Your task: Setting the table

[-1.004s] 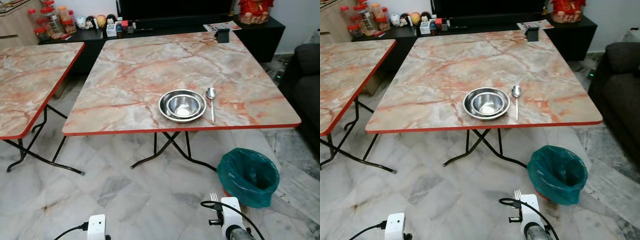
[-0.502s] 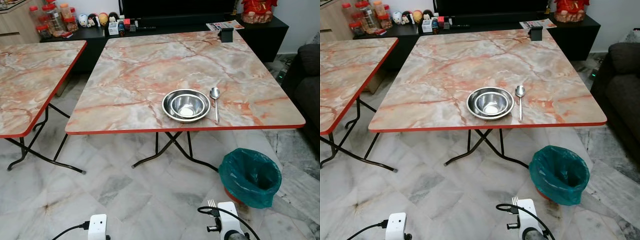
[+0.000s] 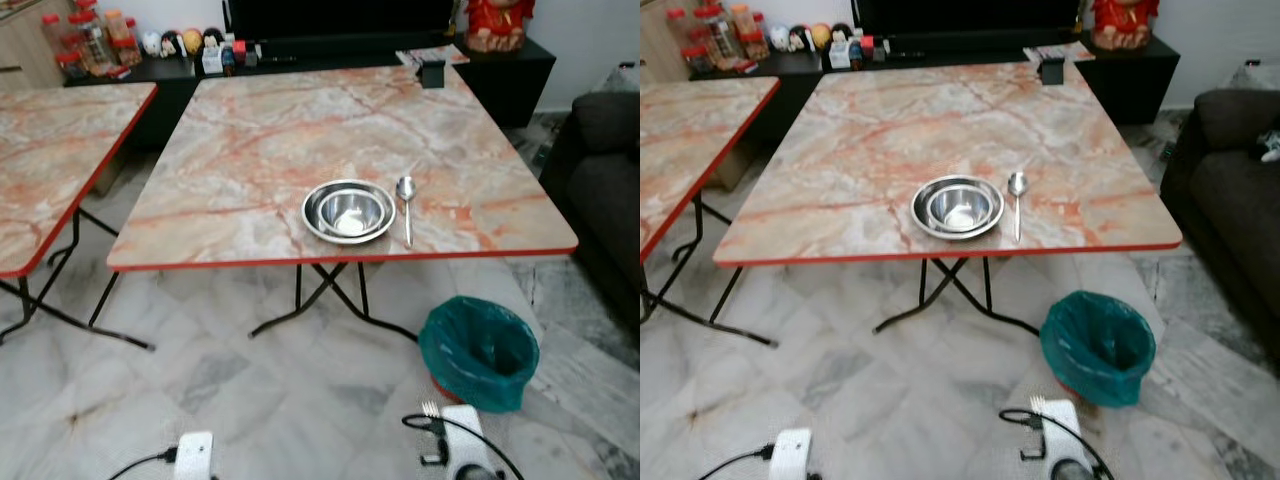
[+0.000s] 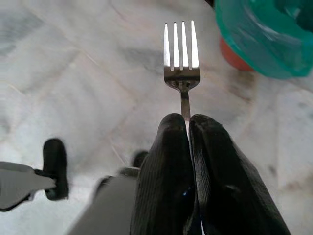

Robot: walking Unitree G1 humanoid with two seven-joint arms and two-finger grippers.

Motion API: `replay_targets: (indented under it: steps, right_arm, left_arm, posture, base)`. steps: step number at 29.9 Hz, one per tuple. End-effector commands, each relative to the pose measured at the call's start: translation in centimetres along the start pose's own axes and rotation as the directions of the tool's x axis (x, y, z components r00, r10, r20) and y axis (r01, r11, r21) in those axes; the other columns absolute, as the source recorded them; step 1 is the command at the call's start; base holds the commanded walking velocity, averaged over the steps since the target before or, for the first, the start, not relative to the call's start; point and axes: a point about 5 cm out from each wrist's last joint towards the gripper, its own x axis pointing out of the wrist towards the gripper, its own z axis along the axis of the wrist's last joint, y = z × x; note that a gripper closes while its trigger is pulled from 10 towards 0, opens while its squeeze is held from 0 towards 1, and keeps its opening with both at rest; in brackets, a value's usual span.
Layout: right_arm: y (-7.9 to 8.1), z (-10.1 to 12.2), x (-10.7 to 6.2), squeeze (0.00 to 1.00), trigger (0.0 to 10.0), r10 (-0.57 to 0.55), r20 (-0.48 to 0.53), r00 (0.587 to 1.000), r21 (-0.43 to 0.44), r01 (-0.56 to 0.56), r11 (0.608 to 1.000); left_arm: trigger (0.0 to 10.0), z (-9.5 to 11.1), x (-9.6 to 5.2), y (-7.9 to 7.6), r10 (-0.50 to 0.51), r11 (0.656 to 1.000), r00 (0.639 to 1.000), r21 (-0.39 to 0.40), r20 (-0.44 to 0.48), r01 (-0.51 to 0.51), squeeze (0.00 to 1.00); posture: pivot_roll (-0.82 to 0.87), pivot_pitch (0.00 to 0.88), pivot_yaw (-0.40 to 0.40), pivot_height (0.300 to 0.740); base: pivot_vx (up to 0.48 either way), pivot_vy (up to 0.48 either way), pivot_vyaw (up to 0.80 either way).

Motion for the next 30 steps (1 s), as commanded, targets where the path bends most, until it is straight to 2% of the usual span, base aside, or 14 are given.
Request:
replay_targets:
  steps: [1,8,22,30]
  right_arm:
    - [-0.71,0.14,-0.04,0.0,10.0,-0.023,0.013,1.0,0.026,0.022,0.999]
    - [-0.83,-0.44,-0.19,0.0,10.0,-0.031,-0.001,1.0,0.031,0.031,0.999]
    - [-0.61,-0.24,-0.12,0.0,10.0,-0.026,0.003,1.0,0.032,0.026,0.999]
    - [-0.72,-0.21,-0.12,0.0,10.0,-0.031,0.005,0.999,0.043,0.031,0.999]
  left_arm:
    - [10.0,-0.19,-0.02,-0.24,-0.004,1.0,1.0,-0.017,-0.008,0.004,0.0]
    - [10.0,0.07,0.02,-0.17,-0.01,1.0,1.0,0.005,-0.001,0.01,0.0]
    - [10.0,-0.08,-0.01,-0.1,-0.006,1.0,1.0,-0.006,-0.002,0.006,0.0]
    - [10.0,0.0,0.0,0.04,0.001,1.0,1.0,-0.031,0.002,-0.001,0.0]
  posture:
    - [-0.05,0.053,0.059,0.74]
    - [-0.05,0.05,0.064,0.74]
    - [-0.04,0.051,0.062,0.74]
    - [-0.05,0.049,0.061,0.74]
  base:
    - [0.0,0.0,0.0]
    - [0.0,0.0,0.0]
    - [0.0,-0.403,0.0]
    - [0.0,-0.033,0.0]
